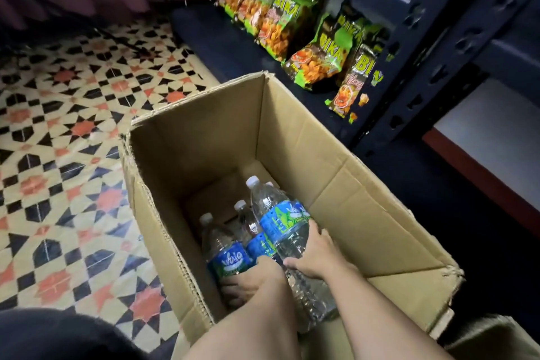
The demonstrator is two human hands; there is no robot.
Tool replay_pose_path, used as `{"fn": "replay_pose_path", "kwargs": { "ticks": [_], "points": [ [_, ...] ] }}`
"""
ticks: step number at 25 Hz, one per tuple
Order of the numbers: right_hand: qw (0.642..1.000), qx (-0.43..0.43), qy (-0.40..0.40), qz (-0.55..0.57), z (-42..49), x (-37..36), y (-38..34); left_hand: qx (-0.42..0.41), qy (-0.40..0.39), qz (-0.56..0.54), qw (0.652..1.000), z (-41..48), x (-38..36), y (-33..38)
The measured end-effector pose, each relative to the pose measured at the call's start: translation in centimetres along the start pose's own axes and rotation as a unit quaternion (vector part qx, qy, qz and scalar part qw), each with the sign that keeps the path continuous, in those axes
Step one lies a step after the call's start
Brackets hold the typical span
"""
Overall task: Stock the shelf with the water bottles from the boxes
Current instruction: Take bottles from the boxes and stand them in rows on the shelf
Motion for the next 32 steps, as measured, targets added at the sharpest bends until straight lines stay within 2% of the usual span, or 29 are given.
{"fn": "replay_pose_path", "kwargs": {
  "ticks": [6, 12, 18, 26, 30, 31, 32],
  "points": [
    [1.0, -0.002, -0.012, -0.013, 1.9, 1.1, 1.1, -0.053, 0.008, 0.095, 0.994, 1.3, 0.3, 0.0],
    [1.0, -0.017, 0.005, -0.005, 1.5, 0.1, 1.3, -0.022, -0.031, 0.015, 0.999, 4.6, -0.8, -1.5],
    [0.999, 0.008, -0.017, 0.038, 1.5, 0.1, 1.0, -0.037, -0.001, 0.073, 0.997, 4.8, -0.5, -1.3],
    [0.999, 0.027, 0.023, 0.035, 1.5, 0.3, 0.2, 0.034, 0.008, -0.021, 0.999, 4.0, -0.1, -0.5],
    [0.998, 0.045, 0.041, 0.03, 0.6, 1.9, -1.2, 0.036, 0.063, -0.1, 0.992, 1.2, 2.6, 0.9],
    [0.997, 0.05, 0.048, 0.025, 0.2, 2.6, -1.6, 0.034, 0.033, -0.111, 0.993, 1.7, 1.6, 0.8],
    [0.997, 0.055, 0.058, 0.021, -0.5, 3.4, -1.9, 0.038, -0.056, -0.128, 0.989, 0.6, -0.1, 1.6]
  ]
}}
Point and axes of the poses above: each hand's wrist, its own z-axis towards the middle knuckle, its own x-axis out of the back of the hand, y = z × x, the point moved 10 cm from there along z, towards the middle knuckle, and after that the axes turned 7 degrees about z, right-handed, at the moved point
